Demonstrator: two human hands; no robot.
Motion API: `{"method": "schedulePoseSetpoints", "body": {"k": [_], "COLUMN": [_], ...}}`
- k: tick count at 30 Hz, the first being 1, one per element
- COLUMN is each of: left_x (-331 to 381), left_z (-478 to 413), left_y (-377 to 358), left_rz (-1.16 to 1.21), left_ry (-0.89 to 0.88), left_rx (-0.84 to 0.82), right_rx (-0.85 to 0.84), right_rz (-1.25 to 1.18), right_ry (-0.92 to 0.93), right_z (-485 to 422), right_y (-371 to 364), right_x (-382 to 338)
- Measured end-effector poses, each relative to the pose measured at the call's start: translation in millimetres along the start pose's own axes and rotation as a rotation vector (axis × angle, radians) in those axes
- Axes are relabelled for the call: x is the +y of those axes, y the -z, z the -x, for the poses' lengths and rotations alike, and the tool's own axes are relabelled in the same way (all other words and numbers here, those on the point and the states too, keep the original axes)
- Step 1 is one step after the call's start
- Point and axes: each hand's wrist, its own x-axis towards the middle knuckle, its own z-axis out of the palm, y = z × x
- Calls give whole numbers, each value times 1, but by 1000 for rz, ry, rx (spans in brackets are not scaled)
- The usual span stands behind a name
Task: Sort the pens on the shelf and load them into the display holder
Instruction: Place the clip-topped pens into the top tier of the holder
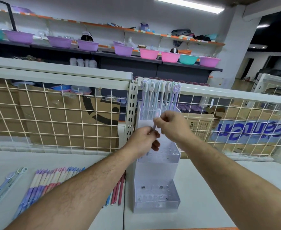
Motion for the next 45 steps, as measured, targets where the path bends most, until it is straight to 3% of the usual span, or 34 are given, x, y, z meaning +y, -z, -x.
{"method": "schedulePoseSetpoints", "body": {"k": [3,7,11,25,34,45], "left_x": [2,-4,-13,-13,-11,-11], "left_z": [2,3,3,1,2,2], "left_y": [1,8,10,9,8,9], "left_rz": [-248,-697,-894,-967,-983,-975], "left_ry": [-47,-87,-105,-119,-120,-121], "left_rx": [58,11,-23,-38,-39,-40], "right_rx": [127,324,423,274,274,187], "right_rz": [-31,-65,-14,224,380,368], "right_ry": [44,115,180,131,138,87], "right_z": [-9,-30,-46,-60,-65,-69], "right_y": [16,41,48,17,19,15], "right_x": [-15,-40,-55,-44,-47,-50]}}
